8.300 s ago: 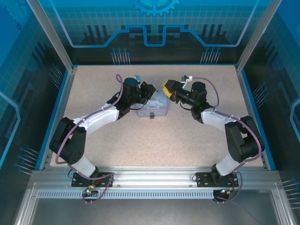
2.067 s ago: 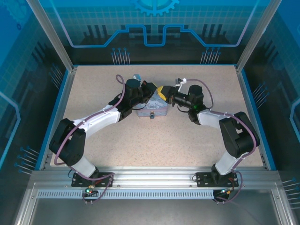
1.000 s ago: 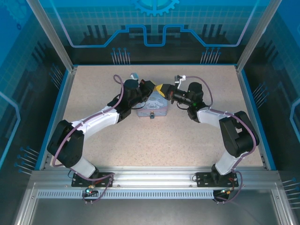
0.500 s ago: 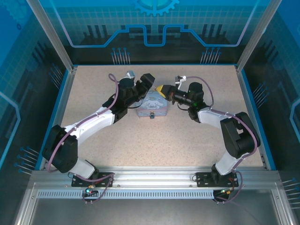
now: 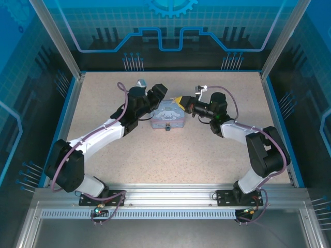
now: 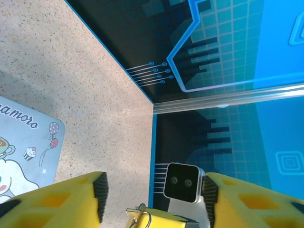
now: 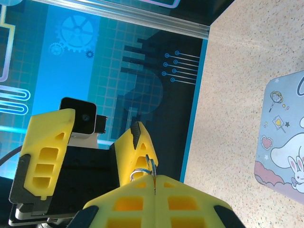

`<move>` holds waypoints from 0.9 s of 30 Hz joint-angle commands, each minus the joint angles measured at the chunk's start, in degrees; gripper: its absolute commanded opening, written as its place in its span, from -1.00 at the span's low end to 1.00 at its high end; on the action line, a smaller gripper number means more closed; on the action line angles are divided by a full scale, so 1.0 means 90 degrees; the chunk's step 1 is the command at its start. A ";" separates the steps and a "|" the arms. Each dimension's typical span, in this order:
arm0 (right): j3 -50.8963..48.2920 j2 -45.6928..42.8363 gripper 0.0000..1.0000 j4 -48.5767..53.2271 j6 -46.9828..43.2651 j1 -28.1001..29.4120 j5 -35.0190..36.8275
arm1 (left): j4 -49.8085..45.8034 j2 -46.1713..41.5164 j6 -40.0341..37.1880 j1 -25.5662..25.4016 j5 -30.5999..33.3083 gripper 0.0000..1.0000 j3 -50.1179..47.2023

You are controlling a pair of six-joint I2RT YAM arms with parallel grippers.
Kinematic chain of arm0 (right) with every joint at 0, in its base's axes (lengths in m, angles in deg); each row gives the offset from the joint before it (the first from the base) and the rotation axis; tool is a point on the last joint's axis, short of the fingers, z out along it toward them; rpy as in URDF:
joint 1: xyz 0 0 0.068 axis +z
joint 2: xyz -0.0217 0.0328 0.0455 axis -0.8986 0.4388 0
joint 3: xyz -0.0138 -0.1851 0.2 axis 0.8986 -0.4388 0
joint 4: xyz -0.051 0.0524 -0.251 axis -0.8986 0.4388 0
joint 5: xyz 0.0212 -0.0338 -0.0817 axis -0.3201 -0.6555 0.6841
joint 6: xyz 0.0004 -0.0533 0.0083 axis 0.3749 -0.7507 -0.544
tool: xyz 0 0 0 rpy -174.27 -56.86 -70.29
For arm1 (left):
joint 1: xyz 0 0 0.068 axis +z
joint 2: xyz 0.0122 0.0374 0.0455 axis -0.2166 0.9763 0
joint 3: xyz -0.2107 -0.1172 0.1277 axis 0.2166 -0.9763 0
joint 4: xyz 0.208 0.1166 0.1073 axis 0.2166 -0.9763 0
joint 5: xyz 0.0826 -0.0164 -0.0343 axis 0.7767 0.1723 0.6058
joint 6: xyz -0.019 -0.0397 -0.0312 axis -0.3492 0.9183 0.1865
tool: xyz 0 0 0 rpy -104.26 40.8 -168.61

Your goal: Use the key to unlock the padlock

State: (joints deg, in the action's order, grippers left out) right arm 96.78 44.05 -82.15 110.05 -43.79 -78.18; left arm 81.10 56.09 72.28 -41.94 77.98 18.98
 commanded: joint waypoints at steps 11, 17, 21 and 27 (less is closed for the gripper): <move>0.0139 -0.0161 -1.00 -0.0191 0.0054 0.0028 -0.0005 | 0.0410 0.0340 0.0078 -0.0254 -0.0216 -0.18 -0.0106; 0.0134 -0.0104 -1.00 -0.0280 0.0118 0.0066 -0.0004 | 0.0451 0.0417 0.0076 -0.0311 -0.0221 -0.31 -0.0028; 0.0139 -0.0091 -1.00 -0.0305 0.0140 0.0086 -0.0014 | 0.0468 0.0447 0.0085 -0.0331 -0.0215 -0.38 -0.0018; 0.0143 -0.0066 -1.00 -0.0310 0.0129 0.0120 -0.0055 | 0.0507 0.0490 0.0089 -0.0340 -0.0193 -0.50 0.0006</move>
State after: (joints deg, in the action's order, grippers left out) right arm 96.89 44.05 -83.09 111.17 -43.50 -78.22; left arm 83.83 59.68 72.74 -44.58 76.61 18.43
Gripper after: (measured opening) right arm 0.043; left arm 0.254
